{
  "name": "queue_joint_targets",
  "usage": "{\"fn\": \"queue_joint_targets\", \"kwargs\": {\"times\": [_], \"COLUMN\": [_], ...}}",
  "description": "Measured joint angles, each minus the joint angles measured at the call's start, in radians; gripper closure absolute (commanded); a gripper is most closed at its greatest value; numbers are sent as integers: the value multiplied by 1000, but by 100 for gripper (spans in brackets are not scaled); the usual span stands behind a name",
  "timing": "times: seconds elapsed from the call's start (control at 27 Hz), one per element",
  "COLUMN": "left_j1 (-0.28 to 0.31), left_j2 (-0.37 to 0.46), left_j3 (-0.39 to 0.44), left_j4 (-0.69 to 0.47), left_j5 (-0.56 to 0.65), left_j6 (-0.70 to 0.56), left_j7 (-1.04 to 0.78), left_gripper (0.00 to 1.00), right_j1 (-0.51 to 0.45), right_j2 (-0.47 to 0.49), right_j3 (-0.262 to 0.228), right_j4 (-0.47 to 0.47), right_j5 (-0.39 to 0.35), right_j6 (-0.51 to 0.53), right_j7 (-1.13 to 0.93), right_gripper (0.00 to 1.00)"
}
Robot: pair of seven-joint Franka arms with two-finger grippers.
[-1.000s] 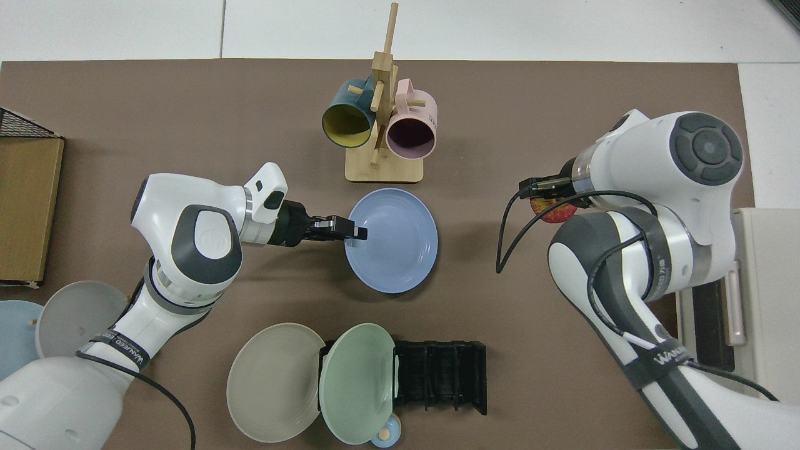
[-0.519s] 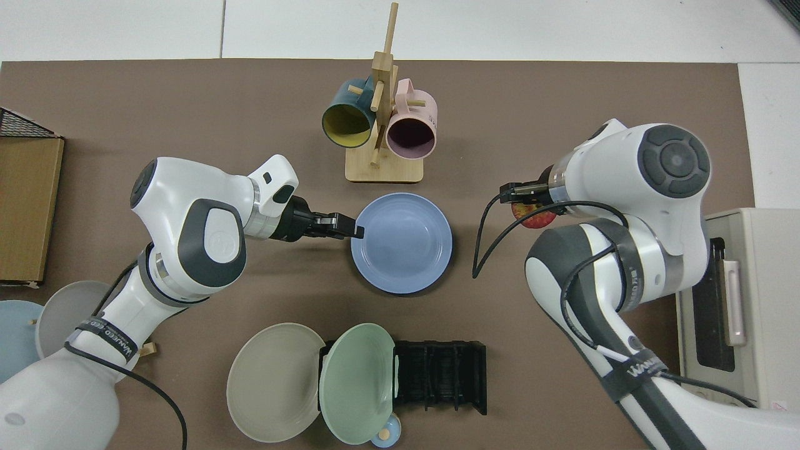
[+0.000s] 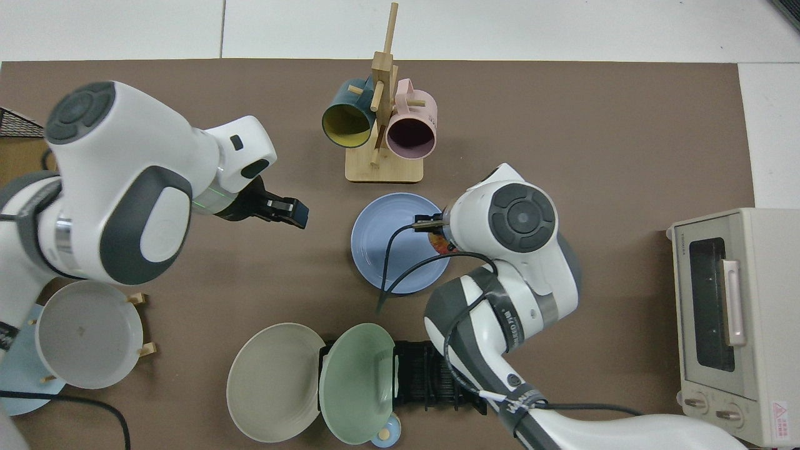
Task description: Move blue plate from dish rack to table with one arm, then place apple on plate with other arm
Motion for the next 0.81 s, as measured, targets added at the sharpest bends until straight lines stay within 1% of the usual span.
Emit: {"fn": "queue_joint_targets", "kwargs": {"times": [0.04,0.07,0.11,0.15,0.22,0.3,0.37,0.44,0.56,0.59,0.74,0.81], "left_j1": [-4,-10,-15,-20,-26,-36,-47,-56,-65,-68,-75,-75], "left_j2": [-13,-25,-35,-43,-59,-75,-90,-107,-130,-138,-170,-185], "left_j3": [15,32,45,55,65,69,70,75,106,121,177,189], "left_j4": [21,43,64,84,116,134,142,143,143,141,115,101], "left_j5": [14,30,50,69,109,155,191,210,216,216,216,216], "left_j6": [-42,-81,-116,-146,-191,-211,-225,-246,-296,-316,-352,-352], "left_j7": [0,0,0,0,0,0,-3,-8,-10,-10,-7,-6], "left_gripper": [23,18,10,6,2,2,1,1,2,2,0,0], "right_j1": [16,31,44,55,74,85,93,97,99,100,113,121], "right_j2": [10,20,31,40,59,76,88,98,105,106,114,124], "right_j3": [0,0,0,0,0,0,0,0,-1,-1,-1,-1], "right_j4": [0,0,0,0,1,1,2,3,5,5,5,5], "right_j5": [-2,-4,-5,-6,-6,-6,-6,-6,-6,-6,-6,-6], "right_j6": [16,31,46,62,87,105,112,114,115,115,126,142], "right_j7": [20,36,51,62,75,83,83,83,83,83,86,99], "right_gripper": [100,100,100,100,100,99,94,86,82,80,64,49]}}
